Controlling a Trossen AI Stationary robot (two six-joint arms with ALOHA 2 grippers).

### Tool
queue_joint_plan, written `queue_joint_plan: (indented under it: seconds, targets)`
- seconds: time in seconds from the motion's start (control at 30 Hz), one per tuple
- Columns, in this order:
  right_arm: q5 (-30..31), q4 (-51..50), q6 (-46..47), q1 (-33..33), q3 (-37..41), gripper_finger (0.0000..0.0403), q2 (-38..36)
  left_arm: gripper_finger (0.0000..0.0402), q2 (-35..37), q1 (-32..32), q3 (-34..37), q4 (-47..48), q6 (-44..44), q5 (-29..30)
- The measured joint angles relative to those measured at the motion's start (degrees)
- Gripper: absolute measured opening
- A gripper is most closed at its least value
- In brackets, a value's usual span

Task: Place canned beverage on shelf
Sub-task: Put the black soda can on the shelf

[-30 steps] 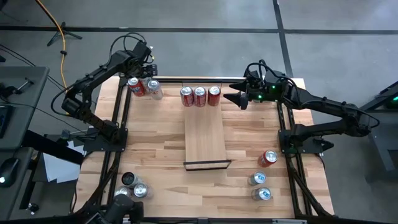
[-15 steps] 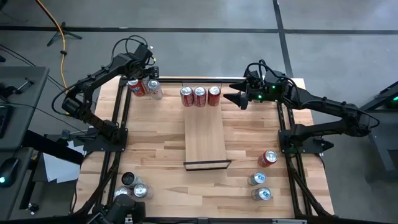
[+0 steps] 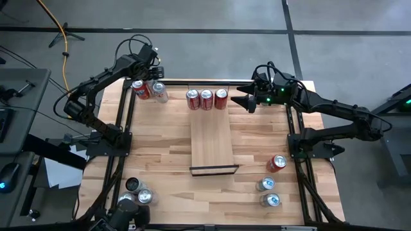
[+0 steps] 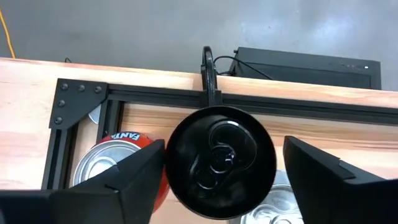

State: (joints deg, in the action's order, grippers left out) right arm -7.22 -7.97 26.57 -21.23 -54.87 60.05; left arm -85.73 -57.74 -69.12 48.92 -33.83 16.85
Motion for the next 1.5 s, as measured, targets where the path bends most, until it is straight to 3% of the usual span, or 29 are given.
queue_joint_plan:
  seconds: [0.3,0.7,1.5]
  targets:
    - [0.00,0.00,0.00,0.00,0.00,0.0394,0.00,0.0211,0.07,0.00,-0.04,0.33,-0.47,-0.75]
    - [0.00,0.00,0.00,0.02,0.00,0.0394,0.00,0.0204,1.33,0.00,0.09,0.88,-0.20,-2.79]
    - [0.01,0.00,0.00,0.01,0.00,0.0394,0.00,0.0177,19.07,0.11,-0.02,-5.63,-0.58,-4.93]
